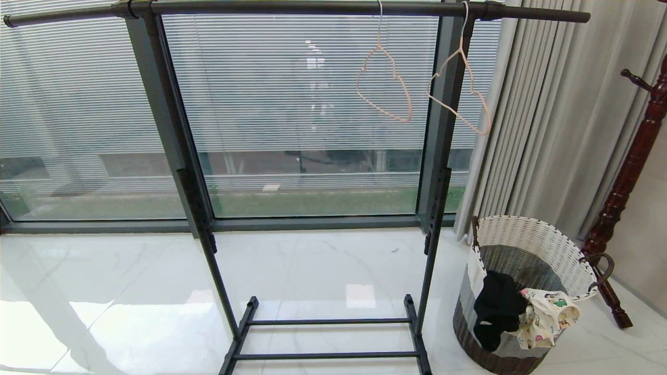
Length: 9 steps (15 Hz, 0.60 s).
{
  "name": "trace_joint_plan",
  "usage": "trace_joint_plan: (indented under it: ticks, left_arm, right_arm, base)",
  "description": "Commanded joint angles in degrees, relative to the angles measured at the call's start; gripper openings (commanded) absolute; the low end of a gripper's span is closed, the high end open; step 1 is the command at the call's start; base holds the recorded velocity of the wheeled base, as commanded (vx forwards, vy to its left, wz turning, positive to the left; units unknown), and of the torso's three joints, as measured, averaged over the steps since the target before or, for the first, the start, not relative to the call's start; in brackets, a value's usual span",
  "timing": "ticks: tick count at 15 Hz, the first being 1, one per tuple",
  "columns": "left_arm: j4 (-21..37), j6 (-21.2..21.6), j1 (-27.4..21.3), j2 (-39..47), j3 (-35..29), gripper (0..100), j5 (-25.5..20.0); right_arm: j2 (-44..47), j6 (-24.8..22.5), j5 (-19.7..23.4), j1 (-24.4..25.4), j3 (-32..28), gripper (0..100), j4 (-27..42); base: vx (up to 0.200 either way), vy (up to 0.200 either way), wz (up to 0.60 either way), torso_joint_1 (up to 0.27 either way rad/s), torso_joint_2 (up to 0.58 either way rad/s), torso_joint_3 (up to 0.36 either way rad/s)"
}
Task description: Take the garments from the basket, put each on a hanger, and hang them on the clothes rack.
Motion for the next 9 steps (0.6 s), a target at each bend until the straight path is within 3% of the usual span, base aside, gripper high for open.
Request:
trace_joint_plan:
  ticks: [1,8,9]
  left_arm:
    - [0.0,0.0,0.0,0.0,0.0,100,0.0]
    - [0.1,0.6,0.0,0.0,0.0,100,-0.1]
    - [0.1,0.7,0.0,0.0,0.0,100,-0.1]
  right_arm:
    - [0.0,-0.2,0.0,0.0,0.0,100,0.1]
    - [0.0,0.5,0.0,0.0,0.0,100,0.0]
    - [0.0,0.7,0.0,0.0,0.0,100,0.0]
  base:
    - [0.000,0.000,0.00,0.000,0.00,0.000]
    - [0.000,0.000,0.00,0.000,0.00,0.000]
    - [0.000,-0.200,0.00,0.002,0.00,0.002]
